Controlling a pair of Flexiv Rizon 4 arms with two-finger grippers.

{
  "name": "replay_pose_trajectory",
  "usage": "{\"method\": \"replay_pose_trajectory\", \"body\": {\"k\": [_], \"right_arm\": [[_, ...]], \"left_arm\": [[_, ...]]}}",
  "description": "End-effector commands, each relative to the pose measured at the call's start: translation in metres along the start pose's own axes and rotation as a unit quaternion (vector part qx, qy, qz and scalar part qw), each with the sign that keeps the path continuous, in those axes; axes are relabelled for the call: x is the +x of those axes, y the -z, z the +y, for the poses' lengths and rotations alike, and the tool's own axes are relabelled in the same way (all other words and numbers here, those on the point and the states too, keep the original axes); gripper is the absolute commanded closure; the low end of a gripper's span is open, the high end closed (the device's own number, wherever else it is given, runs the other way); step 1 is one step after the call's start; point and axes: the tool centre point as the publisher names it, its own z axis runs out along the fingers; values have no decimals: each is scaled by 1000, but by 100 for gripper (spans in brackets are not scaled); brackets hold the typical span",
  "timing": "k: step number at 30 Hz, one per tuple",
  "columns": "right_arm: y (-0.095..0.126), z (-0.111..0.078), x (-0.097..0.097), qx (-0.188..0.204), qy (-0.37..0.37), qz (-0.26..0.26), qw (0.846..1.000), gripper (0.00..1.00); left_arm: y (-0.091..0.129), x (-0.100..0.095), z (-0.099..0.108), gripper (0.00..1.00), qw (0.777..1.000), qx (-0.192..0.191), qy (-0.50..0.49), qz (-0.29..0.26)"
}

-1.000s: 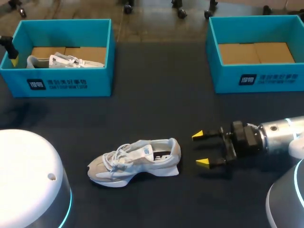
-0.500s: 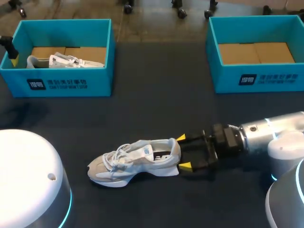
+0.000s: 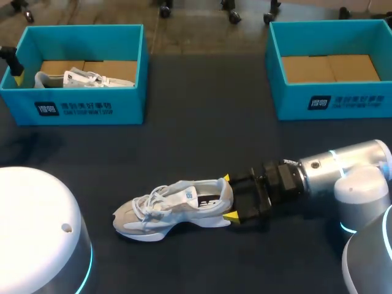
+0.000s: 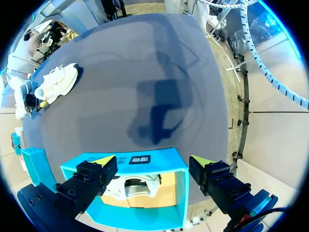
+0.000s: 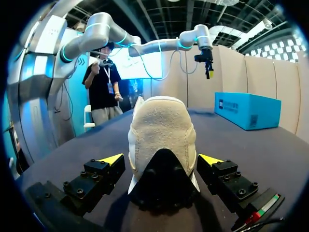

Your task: Take the shoe out of the shoebox, open the shoe tongue, remove and reinsert the insole, then place the shoe into the shoebox

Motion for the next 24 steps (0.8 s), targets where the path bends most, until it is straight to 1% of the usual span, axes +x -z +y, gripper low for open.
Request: {"method": "replay_pose_trajectory", "body": {"k": [1,10,14,18,24], "right_arm": [[-11,-4,-8,2,1,8,1000,0],[-20,-4,-5,8,3,18,1000,0],[-27,-3,-6,19,5,24,1000,0],[-31,-4,-7,20,6,27,999,0],[-33,-7,-7,27,0,28,999,0]], "left_arm": [[0,0,-1,0,1000,-1,0,1],[0,0,-1,0,1000,-1,0,1],[0,0,-1,0,1000,-1,0,1],[0,0,-1,0,1000,-1,0,1],[0,0,-1,0,1000,-1,0,1]]}}
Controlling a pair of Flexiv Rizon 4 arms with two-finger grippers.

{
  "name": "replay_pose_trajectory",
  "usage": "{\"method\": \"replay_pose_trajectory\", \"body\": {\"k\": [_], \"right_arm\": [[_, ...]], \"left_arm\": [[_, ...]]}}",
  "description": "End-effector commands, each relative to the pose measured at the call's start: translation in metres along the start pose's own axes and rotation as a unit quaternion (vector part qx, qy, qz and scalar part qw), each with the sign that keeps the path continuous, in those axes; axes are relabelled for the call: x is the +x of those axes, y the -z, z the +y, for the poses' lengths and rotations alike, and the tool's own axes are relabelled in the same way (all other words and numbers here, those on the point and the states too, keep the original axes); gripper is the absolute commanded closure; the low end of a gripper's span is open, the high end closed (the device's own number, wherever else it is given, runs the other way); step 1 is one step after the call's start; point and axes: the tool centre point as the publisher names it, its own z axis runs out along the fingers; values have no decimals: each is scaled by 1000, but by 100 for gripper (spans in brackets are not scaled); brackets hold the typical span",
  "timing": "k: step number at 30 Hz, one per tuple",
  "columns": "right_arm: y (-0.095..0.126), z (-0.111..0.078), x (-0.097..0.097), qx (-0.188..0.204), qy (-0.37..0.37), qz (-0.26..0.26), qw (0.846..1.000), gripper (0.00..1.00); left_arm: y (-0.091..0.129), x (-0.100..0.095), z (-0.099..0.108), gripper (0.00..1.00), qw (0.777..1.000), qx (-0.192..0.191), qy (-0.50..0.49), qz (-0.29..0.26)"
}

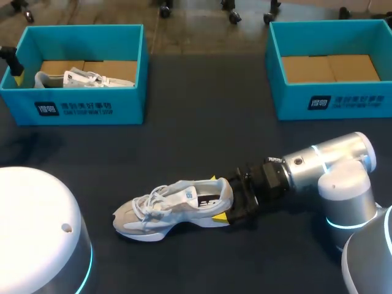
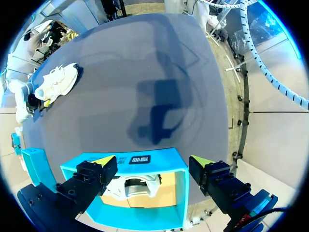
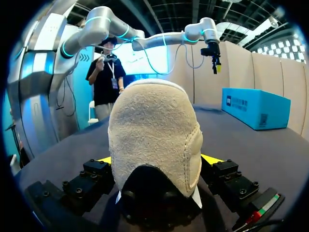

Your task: Take the shoe out of the shoebox, open the shoe tongue, remove and reinsert the insole, then place the shoe into the shoebox

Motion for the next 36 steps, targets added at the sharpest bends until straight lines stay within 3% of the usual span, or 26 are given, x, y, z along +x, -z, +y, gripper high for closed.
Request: {"method": "replay_pose_trajectory", "body": {"k": [1,12,13,14,15,29,36], "right_arm": [[-5,-2,-2,7,-5,0,1000,0],[-5,-8,-1,10,-14,-1,1000,3],[-5,-8,-1,10,-13,-2,1000,61],[-4,-8,0,10,-11,-4,1000,84],[-4,-7,0,10,-10,-6,1000,100],[-1,-4,8,25,-5,-89,996,100],[2,-6,5,20,-6,-89,996,100]], "left_arm": [[0,0,-1,0,1000,-1,0,1],[0,0,-1,0,1000,-1,0,1],[0,0,-1,0,1000,-1,0,1],[0,0,-1,0,1000,-1,0,1],[0,0,-1,0,1000,-1,0,1],[0,0,-1,0,1000,-1,0,1],[0,0,-1,0,1000,-1,0,1]]}}
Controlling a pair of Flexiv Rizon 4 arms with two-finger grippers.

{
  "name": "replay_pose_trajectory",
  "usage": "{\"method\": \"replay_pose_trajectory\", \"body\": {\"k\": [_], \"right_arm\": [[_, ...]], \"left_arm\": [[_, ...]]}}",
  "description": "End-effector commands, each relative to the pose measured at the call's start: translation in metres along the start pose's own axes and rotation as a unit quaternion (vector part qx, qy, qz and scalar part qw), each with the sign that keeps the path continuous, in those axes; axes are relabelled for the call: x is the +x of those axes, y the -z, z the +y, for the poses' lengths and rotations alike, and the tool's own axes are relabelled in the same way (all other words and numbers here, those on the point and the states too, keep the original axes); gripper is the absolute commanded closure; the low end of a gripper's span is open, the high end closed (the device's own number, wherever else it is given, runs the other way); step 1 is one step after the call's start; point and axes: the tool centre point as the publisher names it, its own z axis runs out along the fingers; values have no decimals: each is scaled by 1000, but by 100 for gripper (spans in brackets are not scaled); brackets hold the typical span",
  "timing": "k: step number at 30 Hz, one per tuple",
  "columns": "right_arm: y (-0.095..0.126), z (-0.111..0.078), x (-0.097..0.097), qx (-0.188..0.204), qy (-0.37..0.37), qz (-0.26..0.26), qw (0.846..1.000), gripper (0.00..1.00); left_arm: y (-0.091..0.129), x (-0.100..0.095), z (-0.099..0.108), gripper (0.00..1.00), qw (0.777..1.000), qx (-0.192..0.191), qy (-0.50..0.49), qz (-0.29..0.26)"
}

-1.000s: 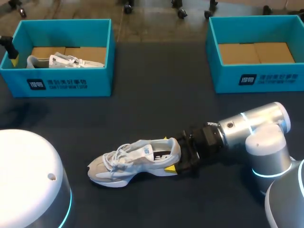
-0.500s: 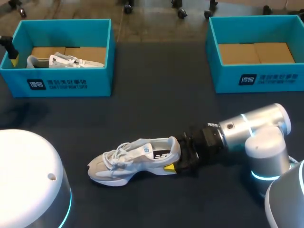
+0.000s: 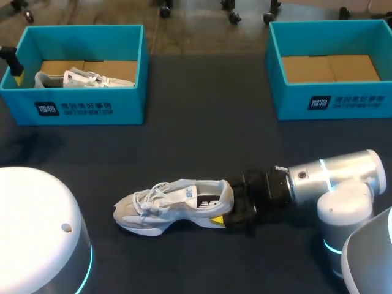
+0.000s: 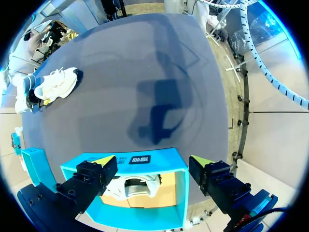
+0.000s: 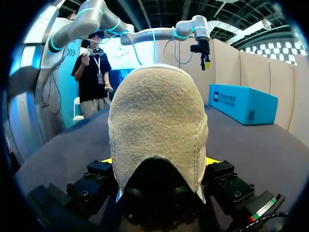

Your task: Take the shoe out of the shoebox, open the shoe tongue, remove and reinsert the insole, then place the shoe into the shoebox

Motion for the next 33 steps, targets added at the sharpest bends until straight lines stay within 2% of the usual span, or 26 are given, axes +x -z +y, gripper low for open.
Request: {"method": "replay_pose_trajectory", "body": {"k": [1,24,25,27,28,29,31,33], "right_arm": [[0,-1,0,-1,-1,-6,1000,100],[-1,-1,-1,1,-11,-13,1000,100],[-1,-1,-1,1,-11,-13,1000,100],[-1,-1,-1,1,-11,-13,1000,100],[-1,-1,-1,1,-11,-13,1000,100],[-1,-1,-1,1,-11,-13,1000,100],[-1,-1,-1,1,-11,-13,1000,100],[-1,-1,-1,1,-11,-13,1000,100]], "left_arm": [[0,0,-1,0,1000,-1,0,1],[0,0,-1,0,1000,-1,0,1],[1,-5,-4,0,1000,7,12,2],[3,-22,-23,0,997,-11,80,12],[3,-25,-27,0,996,-10,84,11],[5,-38,-43,0,986,4,165,17],[5,-56,-57,0,961,30,270,43],[-2,-73,-69,0,921,34,376,98]]}}
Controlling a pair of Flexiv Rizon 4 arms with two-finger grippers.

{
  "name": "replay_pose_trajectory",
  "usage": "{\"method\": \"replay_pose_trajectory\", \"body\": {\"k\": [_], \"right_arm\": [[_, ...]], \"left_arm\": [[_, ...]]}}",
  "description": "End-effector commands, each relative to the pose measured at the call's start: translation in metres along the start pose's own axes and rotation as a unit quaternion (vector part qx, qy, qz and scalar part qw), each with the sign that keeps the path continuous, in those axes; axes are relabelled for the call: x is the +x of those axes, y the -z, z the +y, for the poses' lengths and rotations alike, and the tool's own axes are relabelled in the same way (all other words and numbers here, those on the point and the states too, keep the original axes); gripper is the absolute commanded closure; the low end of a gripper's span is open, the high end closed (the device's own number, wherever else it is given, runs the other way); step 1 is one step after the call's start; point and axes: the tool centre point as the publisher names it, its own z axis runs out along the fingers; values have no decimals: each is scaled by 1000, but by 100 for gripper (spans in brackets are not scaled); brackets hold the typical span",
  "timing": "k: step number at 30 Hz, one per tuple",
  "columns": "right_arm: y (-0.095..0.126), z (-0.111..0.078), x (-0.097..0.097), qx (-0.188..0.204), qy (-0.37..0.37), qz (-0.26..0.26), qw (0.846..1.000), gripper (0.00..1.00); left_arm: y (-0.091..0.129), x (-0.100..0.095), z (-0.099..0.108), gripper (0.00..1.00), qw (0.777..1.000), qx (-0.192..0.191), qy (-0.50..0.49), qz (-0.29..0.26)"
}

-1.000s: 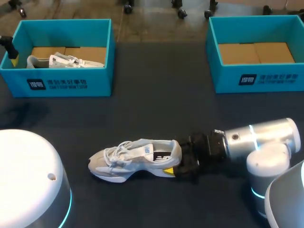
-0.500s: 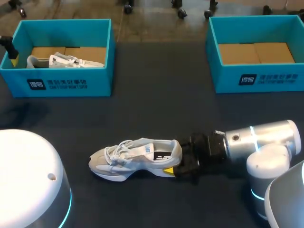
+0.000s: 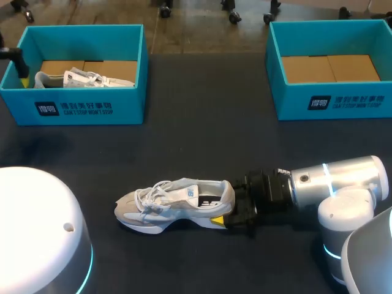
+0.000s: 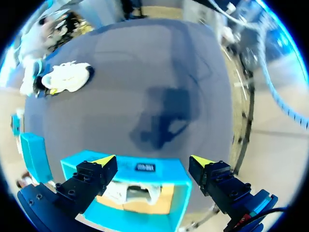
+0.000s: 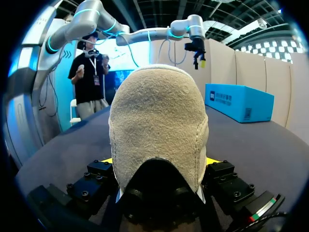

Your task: Take the shoe out of the shoebox, open the shoe tongue, remove and reinsert the insole, then place the shoe into the shoebox

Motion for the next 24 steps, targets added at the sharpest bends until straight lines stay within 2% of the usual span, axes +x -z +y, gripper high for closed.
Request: {"method": "replay_pose_trajectory", "body": {"k": [1,14,15,18,19,20,21,22,23,24], "right_arm": [[-2,1,-1,3,0,0,1000,100],[-2,1,-1,3,0,0,1000,100],[-2,1,-1,3,0,0,1000,100],[-2,1,-1,3,0,0,1000,100],[-2,1,-1,3,0,0,1000,100],[-2,1,-1,3,0,0,1000,100],[-2,1,-1,3,0,0,1000,100],[-2,1,-1,3,0,0,1000,100],[-2,1,-1,3,0,0,1000,100],[-2,1,-1,3,0,0,1000,100]], "left_arm": [[-8,-33,-52,0,943,-21,315,102],[-8,-33,-52,0,943,-21,315,102],[-7,-33,-59,0,939,-22,331,89],[-9,-46,-81,0,894,-15,438,88],[-8,-50,-89,0,876,5,473,94],[-8,-53,-93,0,864,9,495,94],[-8,-58,-101,0,832,27,548,79],[-8,-59,-103,0,825,38,558,81],[-7,-62,-107,0,796,56,596,83],[-9,-68,-113,0,741,68,663,86]]}}
